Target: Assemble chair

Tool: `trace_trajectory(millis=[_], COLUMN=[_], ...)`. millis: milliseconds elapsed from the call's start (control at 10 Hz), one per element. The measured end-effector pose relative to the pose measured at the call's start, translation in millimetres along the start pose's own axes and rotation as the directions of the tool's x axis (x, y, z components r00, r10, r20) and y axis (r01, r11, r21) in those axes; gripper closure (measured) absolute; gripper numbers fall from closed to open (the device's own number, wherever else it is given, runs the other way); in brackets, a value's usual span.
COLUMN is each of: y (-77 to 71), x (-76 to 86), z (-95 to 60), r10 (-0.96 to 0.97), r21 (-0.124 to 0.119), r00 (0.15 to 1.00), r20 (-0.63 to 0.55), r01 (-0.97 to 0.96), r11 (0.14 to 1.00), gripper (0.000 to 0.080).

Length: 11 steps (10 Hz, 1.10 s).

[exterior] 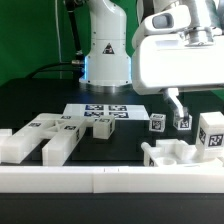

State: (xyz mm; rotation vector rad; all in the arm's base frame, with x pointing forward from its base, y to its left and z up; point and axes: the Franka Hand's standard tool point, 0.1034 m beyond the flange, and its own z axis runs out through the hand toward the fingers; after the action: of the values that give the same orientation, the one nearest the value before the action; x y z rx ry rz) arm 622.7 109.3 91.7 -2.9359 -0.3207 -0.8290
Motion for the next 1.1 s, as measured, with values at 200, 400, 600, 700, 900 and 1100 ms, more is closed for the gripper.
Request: trace_trajectory(millis=[200, 400, 600, 700, 900, 1100], y=[-0.8, 1.8, 1.3, 1.1, -5.5, -7.6], x=[-1.6, -5.1, -4.6, 1.0, -7.9, -2.9], z=[1.1, 2.9, 2.5, 2.0, -2.5, 0.6], r10=[0.000, 0.003, -0.004, -0.006, -0.017, 0.002], r21=[0.003, 0.031, 0.062, 0.068, 0.099, 0.098], r00=[1.000, 0.980, 0.935, 0.925, 0.843, 0.805], r20=[0.014, 0.197, 0.355, 0.380, 0.538, 0.593], r01=[0.000, -0.009, -0.019, -0.021, -0.044, -0.074], r11=[1.000, 0.999, 0.998, 0.997, 0.994, 0.992], gripper=[0.0151, 0.0151, 0.0151, 0.0151, 0.0151, 0.0151])
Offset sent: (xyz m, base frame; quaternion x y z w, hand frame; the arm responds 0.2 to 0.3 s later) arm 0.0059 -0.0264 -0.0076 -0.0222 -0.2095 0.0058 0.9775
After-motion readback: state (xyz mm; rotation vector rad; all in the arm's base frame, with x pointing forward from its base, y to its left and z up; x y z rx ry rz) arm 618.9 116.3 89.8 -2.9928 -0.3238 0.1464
